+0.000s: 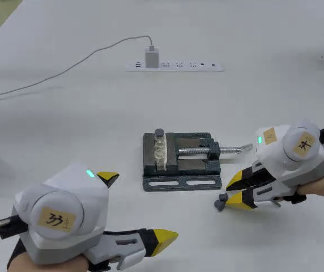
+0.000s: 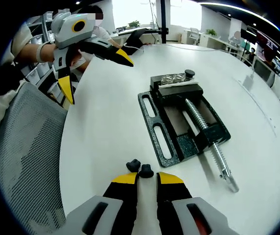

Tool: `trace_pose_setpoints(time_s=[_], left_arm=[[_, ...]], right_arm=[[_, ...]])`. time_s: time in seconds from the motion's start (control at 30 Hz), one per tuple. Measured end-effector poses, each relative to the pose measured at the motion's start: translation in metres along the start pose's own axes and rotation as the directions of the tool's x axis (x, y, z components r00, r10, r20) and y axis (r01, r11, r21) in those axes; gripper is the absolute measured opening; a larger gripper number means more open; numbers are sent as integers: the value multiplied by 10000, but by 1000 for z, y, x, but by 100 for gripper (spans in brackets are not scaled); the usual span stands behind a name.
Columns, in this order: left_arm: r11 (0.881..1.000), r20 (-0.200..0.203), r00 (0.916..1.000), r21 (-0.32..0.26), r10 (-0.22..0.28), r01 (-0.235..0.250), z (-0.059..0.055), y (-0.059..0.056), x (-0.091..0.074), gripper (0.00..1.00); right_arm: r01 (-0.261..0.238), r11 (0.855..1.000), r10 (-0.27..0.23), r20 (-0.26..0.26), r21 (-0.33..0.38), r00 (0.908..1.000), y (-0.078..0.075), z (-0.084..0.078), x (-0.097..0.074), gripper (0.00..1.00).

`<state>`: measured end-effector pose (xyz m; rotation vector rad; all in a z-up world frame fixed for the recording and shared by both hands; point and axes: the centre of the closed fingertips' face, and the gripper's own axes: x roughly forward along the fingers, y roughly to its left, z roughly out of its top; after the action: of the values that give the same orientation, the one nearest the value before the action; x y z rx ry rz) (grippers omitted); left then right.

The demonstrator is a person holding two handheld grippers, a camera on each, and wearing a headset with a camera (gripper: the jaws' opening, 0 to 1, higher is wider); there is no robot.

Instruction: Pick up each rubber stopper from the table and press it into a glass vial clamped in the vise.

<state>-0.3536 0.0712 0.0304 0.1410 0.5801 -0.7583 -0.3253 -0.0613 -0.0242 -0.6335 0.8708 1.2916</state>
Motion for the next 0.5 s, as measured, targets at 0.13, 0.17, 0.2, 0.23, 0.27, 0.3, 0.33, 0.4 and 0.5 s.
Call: trace_pose_setpoints(time_s=[0.13,0.17,0.2,0.23,0.27,0.3,0.33,0.4,0.5], left_arm=[[10000,-4,10000,12,-43,43,0,-1,1,84],[10000,-7,10000,14,-49,49,0,-1,1,84],[10000,-13,10000,16,-57,57,0,-1,1,84],[10000,-8,10000,16,-66,66,0,-2,1,84],[10000,-11,10000,14,-75,75,0,-2,1,84],[10000,-15,10000,23,-75,75,0,-2,1,84],[10000,-16,10000,34,-77,77,0,-2,1,84],[10000,-8,10000,19,-90,90,0,-2,0,83],[10000,-4,10000,46,-73,73,-1,-1,0,83]], right_arm=[[-28,10000,27,32,29,10000,2,0,0,8],[-27,10000,27,30,31,10000,2,0,0,8],[-24,10000,24,33,21,10000,2,0,0,8],[-22,10000,22,33,4,10000,2,0,0,8],[-17,10000,17,29,-1,10000,1,0,0,8],[-15,10000,15,39,15,10000,2,1,1,8],[-11,10000,11,42,17,10000,1,1,1,8],[9,10000,-9,69,87,10000,1,1,1,7],[60,9997,-62,88,255,9999,1,1,1,7]])
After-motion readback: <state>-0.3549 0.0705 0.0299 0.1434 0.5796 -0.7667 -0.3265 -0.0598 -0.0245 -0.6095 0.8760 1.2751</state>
